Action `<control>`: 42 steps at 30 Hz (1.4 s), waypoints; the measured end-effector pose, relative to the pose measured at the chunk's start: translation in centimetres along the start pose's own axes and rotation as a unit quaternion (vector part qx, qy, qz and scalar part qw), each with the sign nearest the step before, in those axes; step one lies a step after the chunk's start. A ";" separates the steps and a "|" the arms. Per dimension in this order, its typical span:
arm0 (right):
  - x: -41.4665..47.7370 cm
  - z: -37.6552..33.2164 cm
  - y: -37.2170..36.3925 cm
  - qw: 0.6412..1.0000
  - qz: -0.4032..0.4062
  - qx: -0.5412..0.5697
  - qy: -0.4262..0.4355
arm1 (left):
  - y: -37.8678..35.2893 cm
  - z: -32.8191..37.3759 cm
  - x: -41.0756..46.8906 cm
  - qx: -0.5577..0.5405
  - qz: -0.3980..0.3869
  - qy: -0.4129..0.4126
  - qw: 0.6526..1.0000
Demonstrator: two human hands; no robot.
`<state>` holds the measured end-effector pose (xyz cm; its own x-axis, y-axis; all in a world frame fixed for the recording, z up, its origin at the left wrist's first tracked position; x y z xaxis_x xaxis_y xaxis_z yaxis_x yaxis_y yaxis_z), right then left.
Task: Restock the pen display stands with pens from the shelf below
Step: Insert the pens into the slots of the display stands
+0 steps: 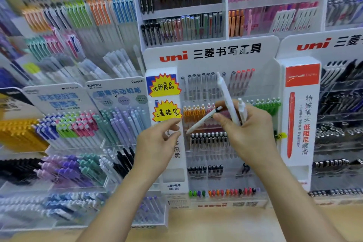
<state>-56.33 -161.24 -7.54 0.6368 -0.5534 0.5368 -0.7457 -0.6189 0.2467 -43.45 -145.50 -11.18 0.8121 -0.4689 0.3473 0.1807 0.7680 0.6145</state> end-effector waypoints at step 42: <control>-2.2 2.8 -4.3 0.940 -0.068 0.242 -0.229 | -1.5 0.0 2.8 0.320 -0.159 -0.119 0.926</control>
<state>-53.99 -158.90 -12.00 0.8200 -0.5644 0.0952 -0.5455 -0.8210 -0.1687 -41.45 -147.97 -11.19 0.6144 -0.7690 0.1762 -0.0384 0.1939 0.9803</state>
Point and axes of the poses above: each hand's wrist, its own x-axis towards the middle knuckle, its own y-axis out of the back of the hand, z = x × y, the point moved 2 cm from there along x, towards the middle knuckle, and after that the axes turned 5 degrees about y, right-handed, at the moved point
